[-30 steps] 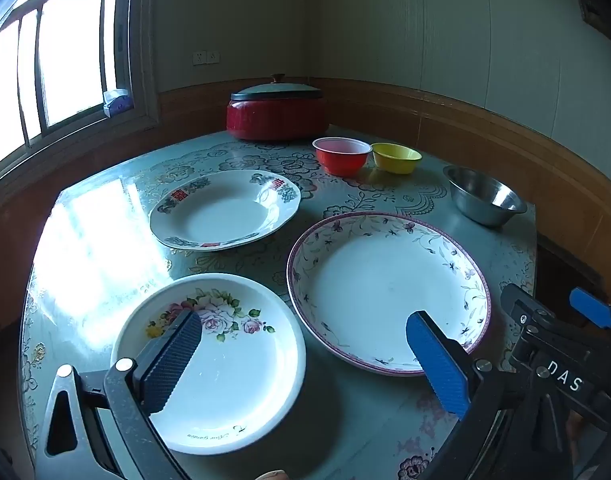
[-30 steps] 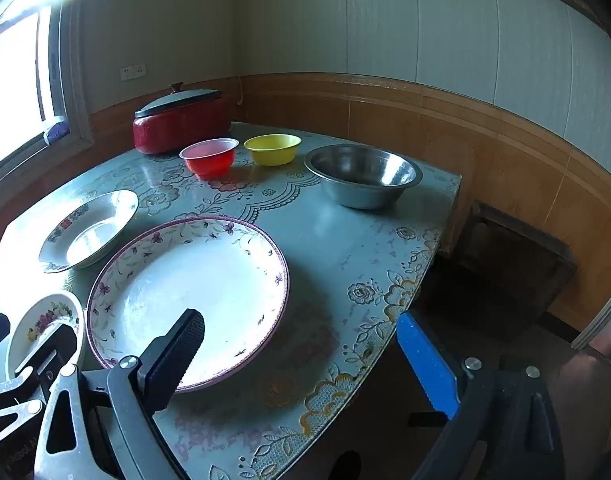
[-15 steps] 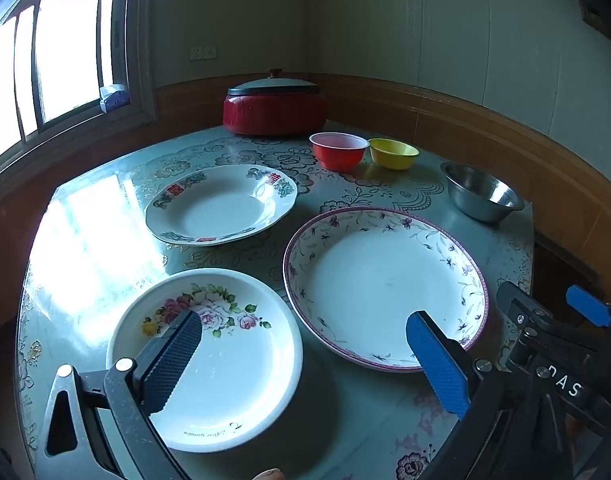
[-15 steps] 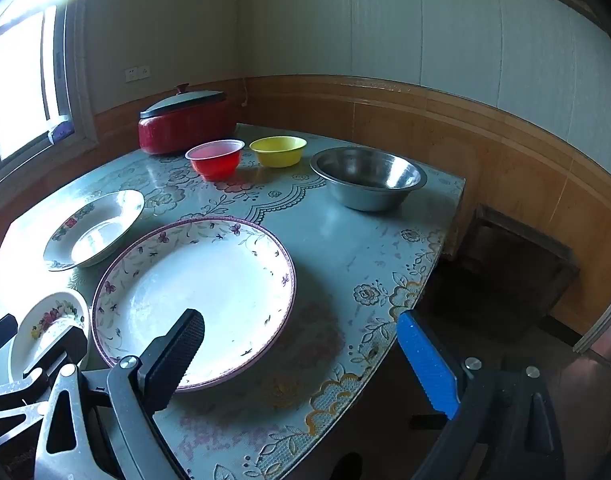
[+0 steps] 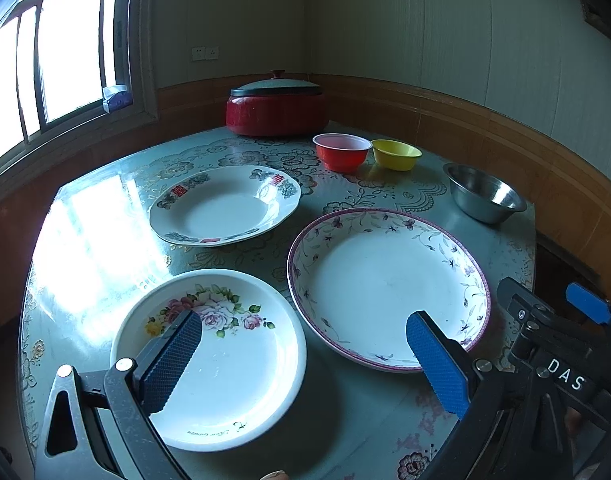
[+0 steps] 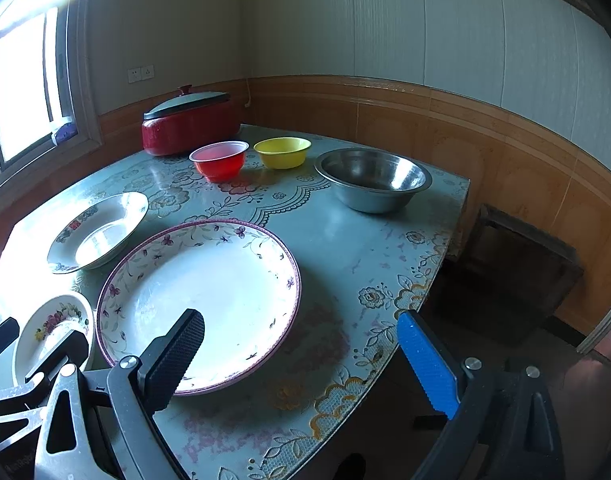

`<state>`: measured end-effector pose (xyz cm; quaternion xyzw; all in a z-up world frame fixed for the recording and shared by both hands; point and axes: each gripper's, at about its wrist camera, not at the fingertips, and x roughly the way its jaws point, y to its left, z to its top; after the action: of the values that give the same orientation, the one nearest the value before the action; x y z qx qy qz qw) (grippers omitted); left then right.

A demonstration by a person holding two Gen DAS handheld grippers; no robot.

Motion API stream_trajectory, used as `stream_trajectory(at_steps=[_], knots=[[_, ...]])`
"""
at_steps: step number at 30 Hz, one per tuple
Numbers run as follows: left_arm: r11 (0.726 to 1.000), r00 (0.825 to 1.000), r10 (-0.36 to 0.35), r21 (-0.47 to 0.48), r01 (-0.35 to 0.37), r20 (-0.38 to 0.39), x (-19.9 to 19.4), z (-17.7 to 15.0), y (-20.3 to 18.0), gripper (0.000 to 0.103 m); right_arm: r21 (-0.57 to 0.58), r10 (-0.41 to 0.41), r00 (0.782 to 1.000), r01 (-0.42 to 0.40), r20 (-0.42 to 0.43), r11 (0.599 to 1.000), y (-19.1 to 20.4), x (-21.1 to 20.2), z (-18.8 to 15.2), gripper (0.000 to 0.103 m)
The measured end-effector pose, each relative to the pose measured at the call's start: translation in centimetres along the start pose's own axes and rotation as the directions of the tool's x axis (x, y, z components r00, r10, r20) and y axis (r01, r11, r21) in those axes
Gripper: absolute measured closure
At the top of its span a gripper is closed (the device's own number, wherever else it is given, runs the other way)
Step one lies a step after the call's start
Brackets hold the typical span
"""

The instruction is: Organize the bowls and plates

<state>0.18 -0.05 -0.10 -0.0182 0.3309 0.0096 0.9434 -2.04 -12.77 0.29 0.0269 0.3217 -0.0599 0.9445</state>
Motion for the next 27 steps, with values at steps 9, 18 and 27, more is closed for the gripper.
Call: stream_trajectory(at_steps=[9,18,27], knots=[[1.0,1.0,0.0,0.0,0.0,0.002,0.0,-0.04,0.06,0.0,-0.001,0.015,1.0,-0.015,0.002,1.0,0.09,0.12,0.13,0.004],[1.0,1.0,0.0,-0.001,0.0,0.005,-0.01,-0.09,0.15,0.0,-0.002,0.023,1.0,-0.023,0.006,1.0,0.08,0.03,0.13,0.004],[1.0,1.0,-0.001,0.002,0.001,0.006,-0.21,-0.06,0.14,0.0,0.002,0.025,1.0,-0.025,0.006,1.0,0.03,-0.03,0.11,0.004]])
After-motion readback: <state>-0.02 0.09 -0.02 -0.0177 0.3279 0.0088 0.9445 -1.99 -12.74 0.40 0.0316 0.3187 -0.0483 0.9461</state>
